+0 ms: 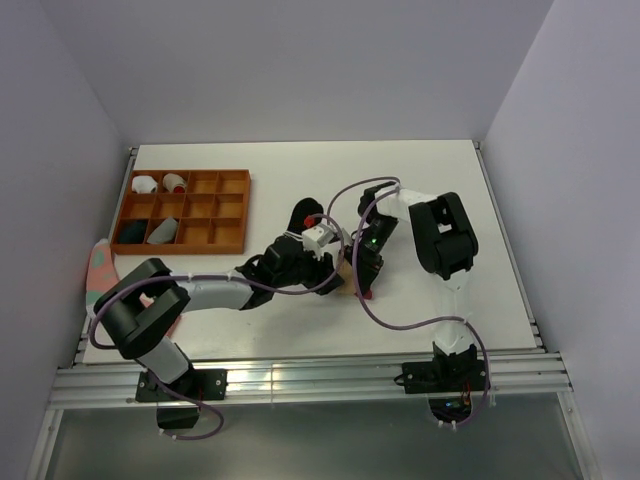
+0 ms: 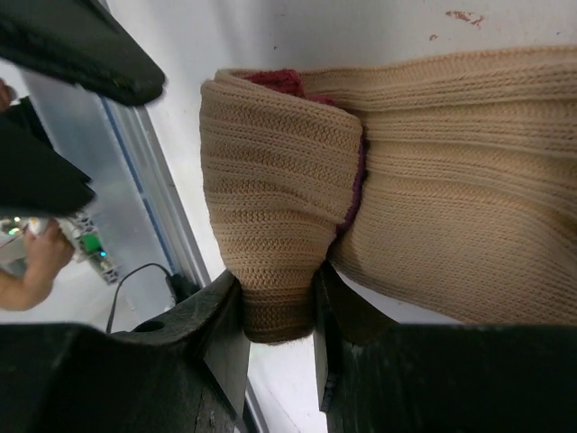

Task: Roll the socks
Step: Roll the sock at the center of the board.

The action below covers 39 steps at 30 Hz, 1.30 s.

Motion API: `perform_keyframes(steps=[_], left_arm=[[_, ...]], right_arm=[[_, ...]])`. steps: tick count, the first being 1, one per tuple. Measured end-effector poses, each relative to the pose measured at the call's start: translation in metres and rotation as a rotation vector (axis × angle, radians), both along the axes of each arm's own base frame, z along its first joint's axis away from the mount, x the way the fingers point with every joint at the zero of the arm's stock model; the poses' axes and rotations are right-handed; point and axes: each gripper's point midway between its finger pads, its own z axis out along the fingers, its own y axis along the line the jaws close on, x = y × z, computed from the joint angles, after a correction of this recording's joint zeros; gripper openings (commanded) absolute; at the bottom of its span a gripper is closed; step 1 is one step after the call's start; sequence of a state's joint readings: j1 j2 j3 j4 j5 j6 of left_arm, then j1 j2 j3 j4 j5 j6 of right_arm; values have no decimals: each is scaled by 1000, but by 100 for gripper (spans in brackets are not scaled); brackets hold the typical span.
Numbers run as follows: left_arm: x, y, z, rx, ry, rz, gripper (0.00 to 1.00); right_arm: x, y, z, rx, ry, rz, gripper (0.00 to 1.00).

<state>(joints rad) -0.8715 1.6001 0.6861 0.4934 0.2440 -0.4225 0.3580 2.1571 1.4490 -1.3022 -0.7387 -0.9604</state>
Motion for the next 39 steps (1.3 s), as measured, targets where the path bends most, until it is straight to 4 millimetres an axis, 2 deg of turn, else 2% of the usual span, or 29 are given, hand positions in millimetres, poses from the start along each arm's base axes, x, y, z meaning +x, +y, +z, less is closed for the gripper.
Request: perform_keyframes(steps=[10, 21, 27, 39], left_arm=[[16, -18, -15, 74, -86, -33, 51], [6, -28, -18, 65, -90, -91, 54], [6, -35, -28, 77, -82, -122, 54], [6, -45, -33, 78, -80, -148, 53]], right_arm=[[-1, -1, 0, -13, 56, -5, 5], [-1, -1, 0, -28, 76, -14, 5], [-1, -1, 0, -30, 77, -14, 5], [-1, -3, -1, -38, 74, -9, 5]])
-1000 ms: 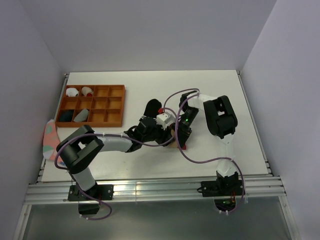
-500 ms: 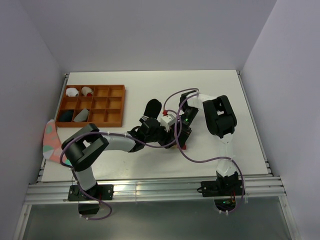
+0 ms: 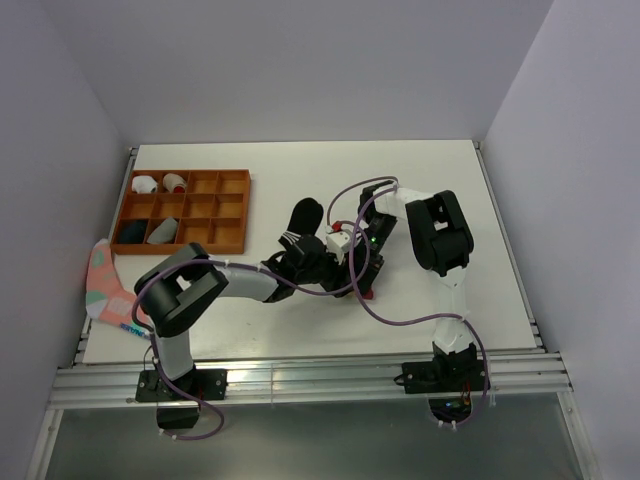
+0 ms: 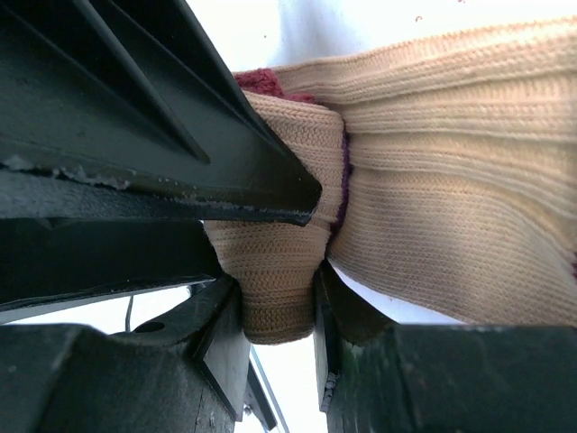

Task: Roll the socks
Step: Roll the sock at the center of the board.

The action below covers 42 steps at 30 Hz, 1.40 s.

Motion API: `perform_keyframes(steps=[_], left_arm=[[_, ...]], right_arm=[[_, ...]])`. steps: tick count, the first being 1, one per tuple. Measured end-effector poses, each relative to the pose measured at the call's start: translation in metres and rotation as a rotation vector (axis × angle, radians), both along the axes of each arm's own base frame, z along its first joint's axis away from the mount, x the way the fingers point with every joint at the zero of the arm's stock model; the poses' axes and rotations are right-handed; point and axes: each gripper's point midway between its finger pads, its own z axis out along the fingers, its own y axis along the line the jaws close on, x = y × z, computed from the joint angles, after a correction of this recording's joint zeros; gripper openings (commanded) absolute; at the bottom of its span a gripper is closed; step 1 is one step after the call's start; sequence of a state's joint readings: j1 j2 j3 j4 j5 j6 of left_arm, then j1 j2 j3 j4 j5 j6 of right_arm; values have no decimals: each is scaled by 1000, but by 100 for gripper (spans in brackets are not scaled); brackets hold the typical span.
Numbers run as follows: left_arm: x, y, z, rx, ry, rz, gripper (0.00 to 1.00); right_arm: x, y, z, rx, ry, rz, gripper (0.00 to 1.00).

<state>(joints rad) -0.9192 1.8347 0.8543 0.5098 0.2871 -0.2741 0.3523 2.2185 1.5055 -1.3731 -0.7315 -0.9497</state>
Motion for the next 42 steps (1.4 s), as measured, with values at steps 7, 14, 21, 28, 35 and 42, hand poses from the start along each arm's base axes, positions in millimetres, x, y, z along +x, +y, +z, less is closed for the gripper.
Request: perform_keyframes(steps=[7, 14, 21, 28, 35, 42], left_arm=[[-3, -4, -2, -7, 10, -16, 35], [-10, -9, -3, -30, 42, -39, 8], [-12, -13, -4, -65, 64, -44, 0], [-11, -17, -4, -108, 81, -27, 0], [-10, -21, -5, -140, 101, -13, 0], [-8, -19, -6, -171, 146, 7, 0]], right_arm=[[1, -2, -2, -16, -1, -3, 5], [-3, -6, -4, -42, 6, -28, 19], [-5, -10, -4, -54, -44, -54, 35], [-1, -16, 1, -25, -132, -85, 45], [20, -34, 29, 43, -312, -168, 53], [15, -46, 52, 104, -481, -172, 56]])
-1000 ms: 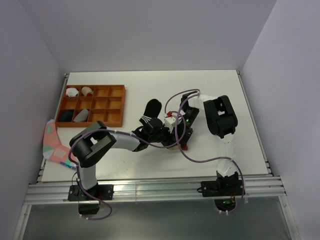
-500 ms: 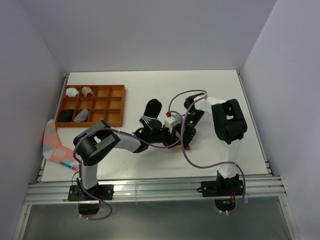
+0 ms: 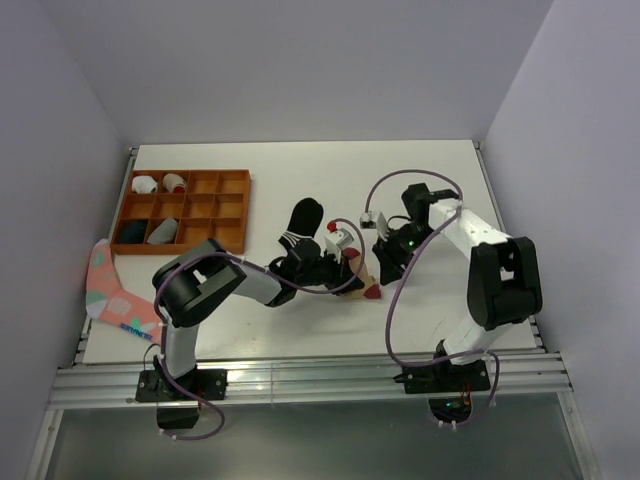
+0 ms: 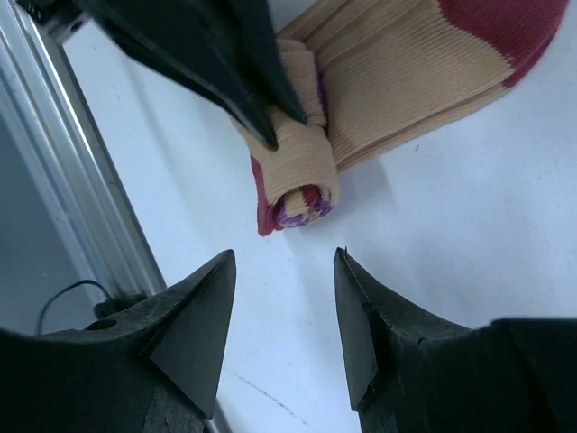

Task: Roll the socks
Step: Roll the sock at the center of the board.

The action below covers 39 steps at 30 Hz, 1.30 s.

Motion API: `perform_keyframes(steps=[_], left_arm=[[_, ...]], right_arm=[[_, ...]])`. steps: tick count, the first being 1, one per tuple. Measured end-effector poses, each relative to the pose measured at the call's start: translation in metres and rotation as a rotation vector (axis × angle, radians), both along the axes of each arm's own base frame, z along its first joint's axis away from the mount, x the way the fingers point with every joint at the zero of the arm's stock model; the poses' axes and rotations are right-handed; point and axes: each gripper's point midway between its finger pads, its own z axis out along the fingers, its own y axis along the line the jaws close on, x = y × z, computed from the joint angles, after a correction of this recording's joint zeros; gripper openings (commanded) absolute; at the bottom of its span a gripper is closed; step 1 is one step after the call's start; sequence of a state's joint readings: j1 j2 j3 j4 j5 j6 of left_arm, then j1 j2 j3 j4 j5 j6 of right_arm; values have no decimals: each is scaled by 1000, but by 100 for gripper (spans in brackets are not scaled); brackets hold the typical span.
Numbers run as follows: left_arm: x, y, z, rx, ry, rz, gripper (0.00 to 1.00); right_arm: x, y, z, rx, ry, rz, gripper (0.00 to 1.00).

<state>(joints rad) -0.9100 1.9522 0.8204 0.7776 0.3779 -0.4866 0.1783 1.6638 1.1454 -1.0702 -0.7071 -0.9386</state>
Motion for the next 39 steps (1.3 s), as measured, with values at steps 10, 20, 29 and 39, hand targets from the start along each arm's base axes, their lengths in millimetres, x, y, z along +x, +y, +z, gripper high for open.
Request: perform_keyframes(steps=[10, 20, 29, 39], left_arm=[[1, 0, -4, -60, 122, 5, 0], [-4, 2, -9, -130, 251, -15, 0], [-4, 4, -11, -147, 330, -22, 0], [0, 4, -13, -100, 422, -57, 0]], right_arm=[[-11, -13, -4, -18, -286, 33, 61], [-6, -12, 3, 3, -496, 121, 64], [-31, 14, -16, -4, -592, 283, 68], [-27, 32, -17, -3, -701, 339, 70]])
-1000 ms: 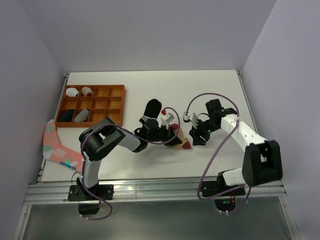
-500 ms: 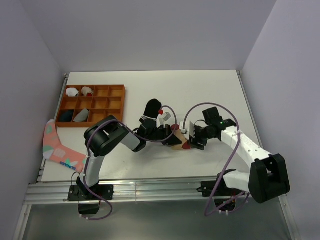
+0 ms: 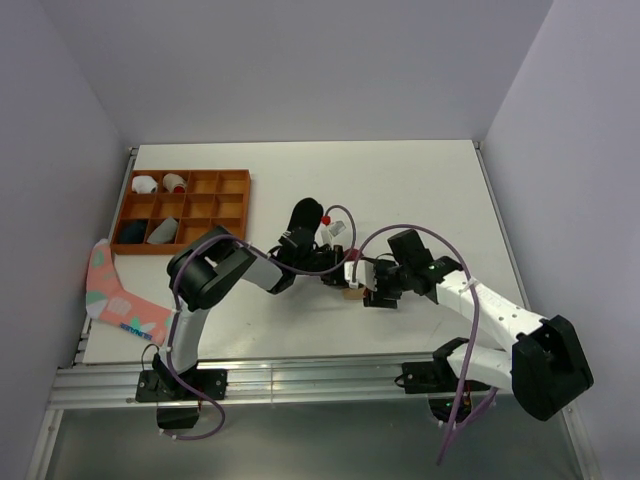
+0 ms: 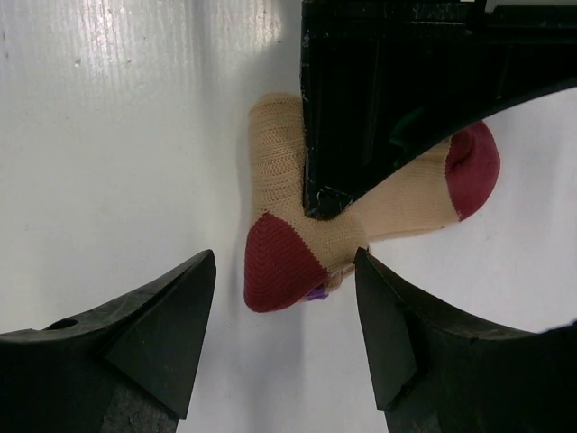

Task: Roll the socks
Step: Roll the sock at the center of the board.

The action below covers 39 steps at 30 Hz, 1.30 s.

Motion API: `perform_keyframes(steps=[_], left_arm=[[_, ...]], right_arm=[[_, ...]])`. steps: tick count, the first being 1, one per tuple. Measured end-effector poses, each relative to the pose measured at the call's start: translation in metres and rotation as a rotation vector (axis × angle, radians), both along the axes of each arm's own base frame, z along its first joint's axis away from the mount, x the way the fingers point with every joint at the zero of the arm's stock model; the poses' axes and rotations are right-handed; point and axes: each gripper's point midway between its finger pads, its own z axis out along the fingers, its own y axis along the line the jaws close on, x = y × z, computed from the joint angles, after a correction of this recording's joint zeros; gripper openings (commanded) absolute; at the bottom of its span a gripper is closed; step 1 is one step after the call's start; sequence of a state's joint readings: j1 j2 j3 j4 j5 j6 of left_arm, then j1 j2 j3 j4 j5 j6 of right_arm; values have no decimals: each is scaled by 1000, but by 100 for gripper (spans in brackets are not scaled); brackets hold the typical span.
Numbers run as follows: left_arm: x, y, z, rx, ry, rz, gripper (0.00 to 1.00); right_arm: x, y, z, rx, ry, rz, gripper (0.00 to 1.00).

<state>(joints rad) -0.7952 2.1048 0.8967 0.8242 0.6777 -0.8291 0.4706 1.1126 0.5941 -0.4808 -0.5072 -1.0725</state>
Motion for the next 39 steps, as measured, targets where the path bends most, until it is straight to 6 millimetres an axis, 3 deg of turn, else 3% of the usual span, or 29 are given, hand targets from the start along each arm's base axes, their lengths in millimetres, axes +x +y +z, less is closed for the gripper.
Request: perform_keyframes(steps=[17, 23, 25, 27, 33, 39], left_arm=[[3, 8, -3, 55, 84, -56, 0], [5, 9, -4, 65, 111, -73, 1], [5, 10, -4, 64, 117, -76, 0], [6, 12, -4, 63, 125, -75, 0], [7, 17, -3, 57, 133, -39, 2], [9, 23, 0, 63, 91, 34, 11]], right_arm=[[12, 9, -32, -100, 23, 10, 69], [20, 14, -36, -116, 60, -12, 55], [21, 15, -37, -123, 90, -22, 37], [21, 16, -36, -130, 115, -34, 28], [22, 19, -36, -150, 200, -58, 26], [22, 23, -35, -139, 238, -56, 24]])
